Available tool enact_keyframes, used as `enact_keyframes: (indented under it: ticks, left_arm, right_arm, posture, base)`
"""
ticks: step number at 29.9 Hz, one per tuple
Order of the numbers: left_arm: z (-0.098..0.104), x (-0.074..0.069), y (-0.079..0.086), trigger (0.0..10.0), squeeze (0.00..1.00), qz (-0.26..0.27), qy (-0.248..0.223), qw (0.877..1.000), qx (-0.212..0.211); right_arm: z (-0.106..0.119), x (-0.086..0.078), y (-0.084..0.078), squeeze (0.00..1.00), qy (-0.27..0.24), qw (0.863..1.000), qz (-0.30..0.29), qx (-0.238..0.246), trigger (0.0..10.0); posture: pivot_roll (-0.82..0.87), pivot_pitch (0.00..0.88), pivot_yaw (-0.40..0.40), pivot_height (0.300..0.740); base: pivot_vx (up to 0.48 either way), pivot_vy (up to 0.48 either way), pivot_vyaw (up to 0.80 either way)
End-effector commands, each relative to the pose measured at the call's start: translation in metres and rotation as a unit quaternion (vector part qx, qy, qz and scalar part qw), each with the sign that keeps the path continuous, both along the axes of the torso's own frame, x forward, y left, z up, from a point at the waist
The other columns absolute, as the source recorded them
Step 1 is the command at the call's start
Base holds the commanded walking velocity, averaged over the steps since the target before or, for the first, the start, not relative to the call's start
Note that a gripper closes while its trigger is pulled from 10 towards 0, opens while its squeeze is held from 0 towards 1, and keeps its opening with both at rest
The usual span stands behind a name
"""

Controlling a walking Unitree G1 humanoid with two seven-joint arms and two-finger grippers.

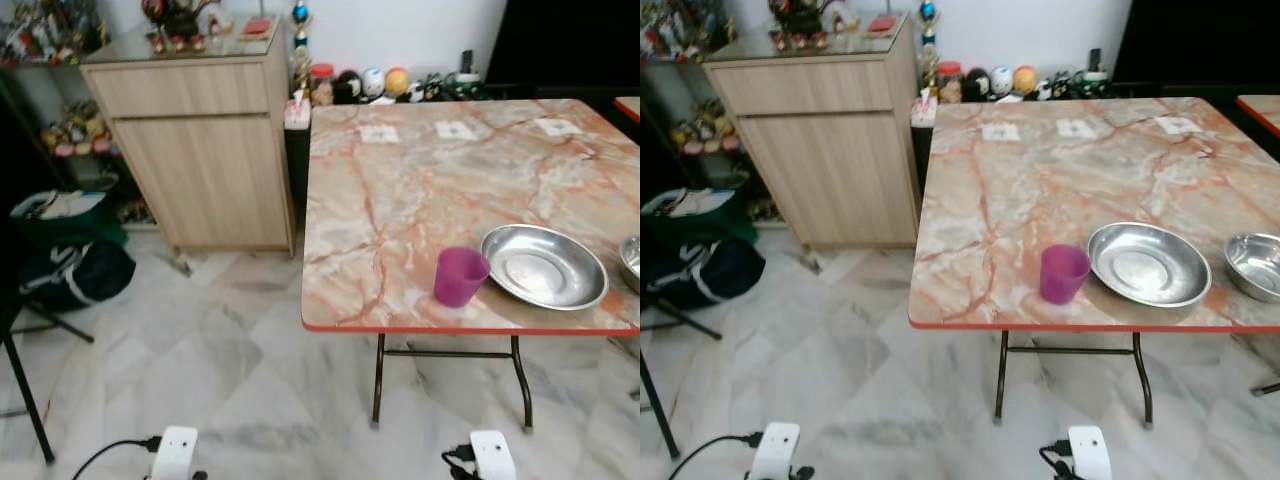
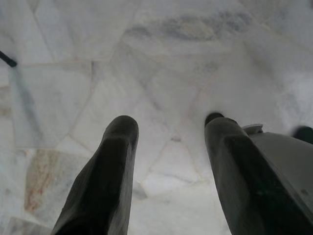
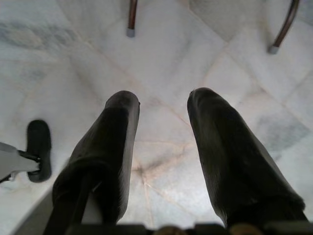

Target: Setting the table

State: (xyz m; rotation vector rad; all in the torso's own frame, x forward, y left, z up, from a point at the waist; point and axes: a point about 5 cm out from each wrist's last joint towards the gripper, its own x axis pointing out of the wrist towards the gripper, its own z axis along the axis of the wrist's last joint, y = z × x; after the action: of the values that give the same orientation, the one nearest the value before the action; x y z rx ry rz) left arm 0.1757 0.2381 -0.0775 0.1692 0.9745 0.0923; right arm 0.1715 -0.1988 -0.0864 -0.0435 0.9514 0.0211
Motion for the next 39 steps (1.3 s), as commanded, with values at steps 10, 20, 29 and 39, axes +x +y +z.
enact_keyframes:
  ticks: [10, 20, 29, 39]
  left_arm:
    - [0.0089, 0.0206, -0.0184, 10.0, 0.0, -0.079, -0.057, 0.995, 0.001]
    - [0.0088, 0.0204, -0.0178, 10.0, 0.0, -0.08, -0.055, 0.995, 0.001]
    - [0.0092, 0.0212, -0.0176, 10.0, 0.0, -0.081, -0.055, 0.995, 0.0]
    - [0.0094, 0.022, -0.0171, 10.0, 0.0, -0.067, -0.056, 0.996, -0.005]
  right_arm:
    - [-0.0012, 0.0039, 0.0133, 0.0, 0.002, 0.993, -0.1, 0.07, 10.0]
    - [-0.0017, 0.0029, 0.0147, 0.0, 0.001, 0.992, -0.104, 0.075, 10.0]
    - [-0.0026, 0.0015, 0.0147, 0.0, 0.005, 0.99, -0.117, 0.079, 10.0]
    - [-0.0017, 0.0033, 0.0144, 0.0, 0.001, 0.99, -0.12, 0.08, 10.0]
  posture:
    - [0.15, 0.0, -0.086, 0.74]
    - [0.15, 0.0, -0.08, 0.74]
    - [0.14, 0.0, -0.081, 0.74]
    - [0.14, 0.0, -0.084, 0.74]
  base:
    - [0.0, -0.306, 0.0]
    - [0.0, -0.307, 0.0]
    - [0.0, -0.306, 0.0]
    - [0.0, -0.151, 0.0]
